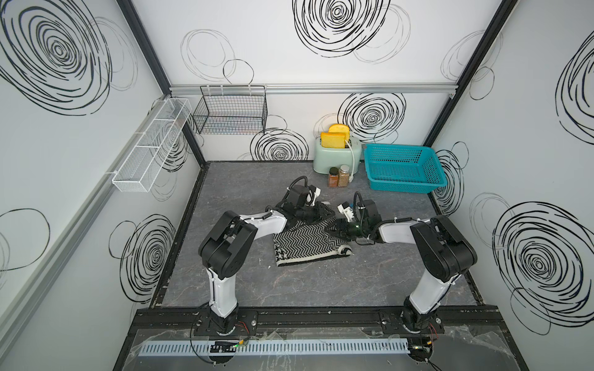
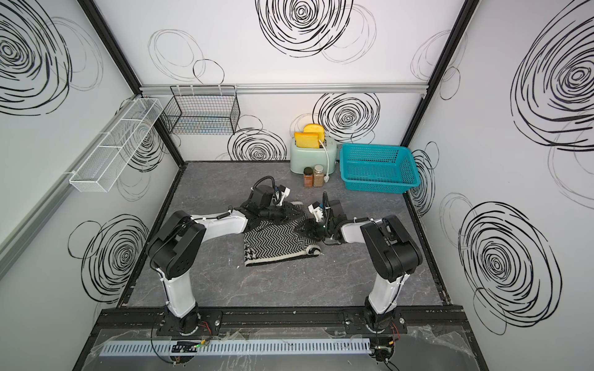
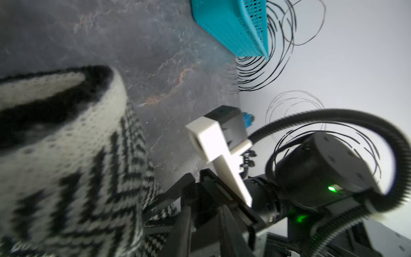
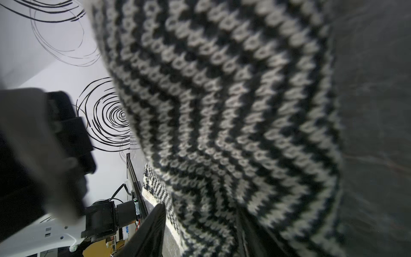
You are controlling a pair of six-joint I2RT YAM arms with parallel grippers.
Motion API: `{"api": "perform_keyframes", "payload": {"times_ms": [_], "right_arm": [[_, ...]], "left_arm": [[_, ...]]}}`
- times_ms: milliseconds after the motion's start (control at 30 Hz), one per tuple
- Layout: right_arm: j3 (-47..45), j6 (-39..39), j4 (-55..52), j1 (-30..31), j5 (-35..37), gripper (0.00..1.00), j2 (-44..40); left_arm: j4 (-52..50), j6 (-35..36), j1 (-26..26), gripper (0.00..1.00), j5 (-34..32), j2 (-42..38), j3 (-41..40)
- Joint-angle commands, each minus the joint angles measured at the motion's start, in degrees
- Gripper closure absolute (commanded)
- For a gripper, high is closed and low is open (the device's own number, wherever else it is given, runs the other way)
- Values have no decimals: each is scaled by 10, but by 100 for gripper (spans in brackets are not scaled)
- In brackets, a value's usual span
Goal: Roll up the scarf and place it into the basket
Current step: Roll the scarf at the center of the board.
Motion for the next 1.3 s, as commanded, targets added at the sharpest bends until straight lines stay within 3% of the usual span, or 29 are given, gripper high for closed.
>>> {"api": "perform_keyframes", "payload": {"times_ms": [0, 367, 767, 1133, 1267], "right_arm": [[-13, 2, -4, -4, 4, 43, -17], [-17, -88, -121, 11, 13, 42, -102], [-24, -94, -142, 52, -13, 49, -96], [-56, -99, -97, 55, -48, 51, -1], [-60, -111, -114, 55, -27, 49, -1]], "left_arm": [[52, -32, 3, 74, 11, 33, 15], [37, -1, 39, 75, 21, 84, 29], [33, 9, 46, 76, 19, 119, 51], [21, 14, 48, 77, 17, 135, 57], [8, 22, 48, 77, 15, 139, 70]]}}
